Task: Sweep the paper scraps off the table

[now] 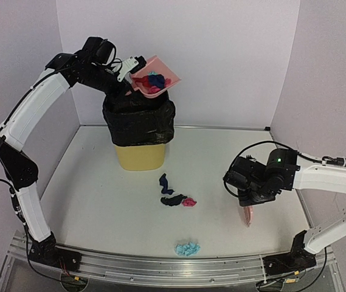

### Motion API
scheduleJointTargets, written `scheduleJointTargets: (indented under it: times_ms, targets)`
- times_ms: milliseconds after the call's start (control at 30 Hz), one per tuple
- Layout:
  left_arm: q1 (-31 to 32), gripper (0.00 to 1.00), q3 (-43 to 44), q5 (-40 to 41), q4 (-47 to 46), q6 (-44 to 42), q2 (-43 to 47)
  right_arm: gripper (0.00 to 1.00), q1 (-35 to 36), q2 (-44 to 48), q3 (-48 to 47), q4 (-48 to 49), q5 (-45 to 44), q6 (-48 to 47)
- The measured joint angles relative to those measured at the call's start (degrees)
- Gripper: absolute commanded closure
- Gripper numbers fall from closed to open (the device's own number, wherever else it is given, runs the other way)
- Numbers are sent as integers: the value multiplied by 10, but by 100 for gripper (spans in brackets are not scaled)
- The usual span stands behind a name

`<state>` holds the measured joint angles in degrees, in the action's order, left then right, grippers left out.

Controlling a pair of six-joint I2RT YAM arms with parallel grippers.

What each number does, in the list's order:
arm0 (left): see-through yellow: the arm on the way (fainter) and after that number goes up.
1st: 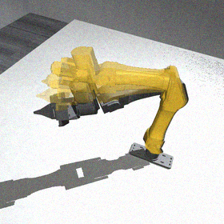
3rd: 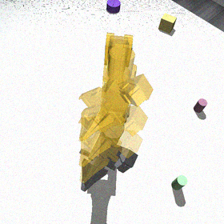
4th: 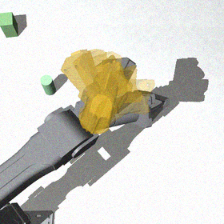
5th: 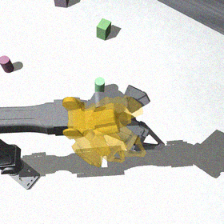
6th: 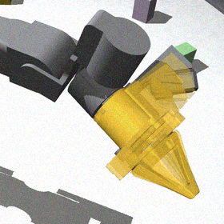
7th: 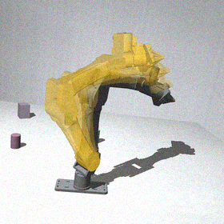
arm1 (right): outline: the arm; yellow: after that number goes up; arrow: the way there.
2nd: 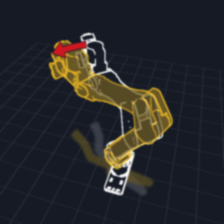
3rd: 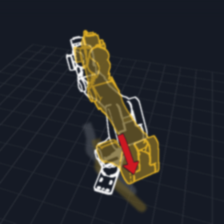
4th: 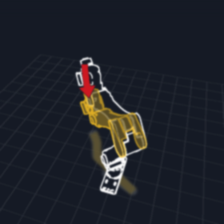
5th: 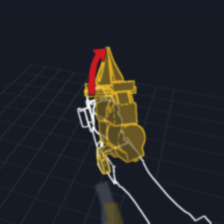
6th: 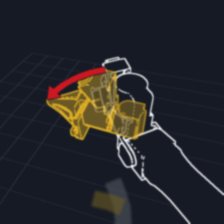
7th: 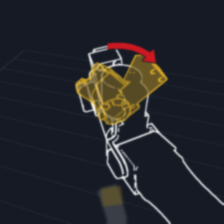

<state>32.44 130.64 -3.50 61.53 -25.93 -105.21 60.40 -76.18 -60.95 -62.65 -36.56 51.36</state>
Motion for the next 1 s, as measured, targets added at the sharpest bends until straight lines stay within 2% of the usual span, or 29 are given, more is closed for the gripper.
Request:
scheduleJointTargets:
  times_ms: [167,267,400,633,767,1000]
  targets:
    - [-73,100,-29,80,-6,-3,-3,100,0,0,0,0,2,1]
    - [-80,100,-37,130,-14,-10,-11,100,0,-3,0,0,1,1]
    - [-69,100,-78,206,-69,-49,-9,100,0,-12,0,0,1,1]
    - [-60,100,-172,307,-169,-170,0,100,-4,-26,0,0,-6,-1]
    - [-55,100,-185,329,-217,-247,10,100,-9,-33,0,0,-8,-3]
    - [-23,100,-223,403,-366,-430,47,100,-12,-39,0,0,-10,-4]
